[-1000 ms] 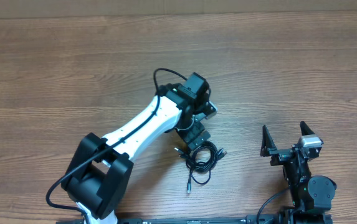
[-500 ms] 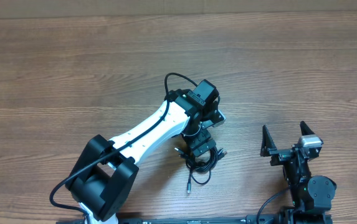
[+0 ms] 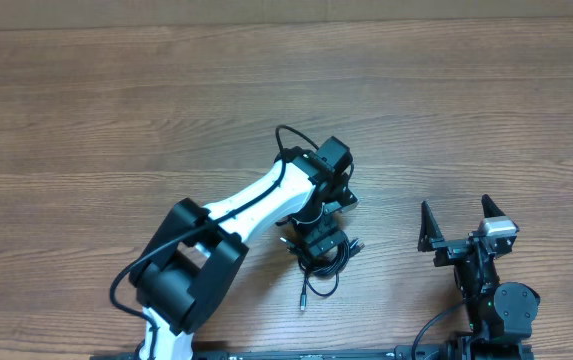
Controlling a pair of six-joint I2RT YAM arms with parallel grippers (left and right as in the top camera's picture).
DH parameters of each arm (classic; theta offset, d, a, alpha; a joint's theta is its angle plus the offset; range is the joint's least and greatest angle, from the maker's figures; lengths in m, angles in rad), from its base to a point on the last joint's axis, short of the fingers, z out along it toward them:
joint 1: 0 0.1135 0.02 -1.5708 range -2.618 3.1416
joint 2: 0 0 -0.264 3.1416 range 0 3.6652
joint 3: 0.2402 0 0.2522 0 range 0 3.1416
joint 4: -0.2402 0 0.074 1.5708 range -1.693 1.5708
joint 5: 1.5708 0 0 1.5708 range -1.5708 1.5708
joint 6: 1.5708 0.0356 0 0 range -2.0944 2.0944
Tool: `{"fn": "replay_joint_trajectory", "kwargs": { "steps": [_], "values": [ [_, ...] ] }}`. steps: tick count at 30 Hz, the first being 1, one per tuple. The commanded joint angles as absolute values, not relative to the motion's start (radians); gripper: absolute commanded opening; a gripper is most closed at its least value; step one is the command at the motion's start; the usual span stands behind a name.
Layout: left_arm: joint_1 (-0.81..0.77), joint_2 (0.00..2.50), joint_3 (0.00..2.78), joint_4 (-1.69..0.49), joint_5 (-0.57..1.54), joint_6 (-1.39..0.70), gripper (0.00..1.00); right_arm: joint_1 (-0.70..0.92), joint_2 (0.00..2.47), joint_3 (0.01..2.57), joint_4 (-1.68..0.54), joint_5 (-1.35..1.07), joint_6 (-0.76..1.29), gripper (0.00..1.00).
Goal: Untangle cables
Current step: 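Lower the left gripper onto the coil and close on the loops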
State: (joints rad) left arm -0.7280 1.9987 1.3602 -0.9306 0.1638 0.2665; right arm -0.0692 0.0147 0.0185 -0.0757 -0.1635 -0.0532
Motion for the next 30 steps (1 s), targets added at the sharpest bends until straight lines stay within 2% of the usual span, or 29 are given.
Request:
{"fn": "replay_joint_trajectory", "kwargs": {
  "steps": [1,5,12,24,30],
  "values": [
    [-0.740,2.025,1.356,-0.931,0.176,0.288,1.00,-0.061,0.003,0.008,-0.073,-0.151,-0.057,1.00],
    [-0.740,2.028,1.356,-0.930,0.173,0.288,1.00,-0.061,0.003,0.008,-0.073,-0.151,-0.057,1.00],
    [-0.740,2.029,1.356,-0.925,0.094,0.283,0.84,-0.061,0.003,0.008,-0.073,-0.151,-0.057,1.00],
    [-0.741,2.036,1.356,-0.901,0.030,0.254,0.82,-0.061,0.003,0.008,-0.073,-0.151,-0.057,1.00],
    [-0.741,2.041,1.356,-0.888,-0.068,0.203,0.82,-0.061,0.003,0.008,-0.073,-0.151,-0.057,1.00]
  ]
}}
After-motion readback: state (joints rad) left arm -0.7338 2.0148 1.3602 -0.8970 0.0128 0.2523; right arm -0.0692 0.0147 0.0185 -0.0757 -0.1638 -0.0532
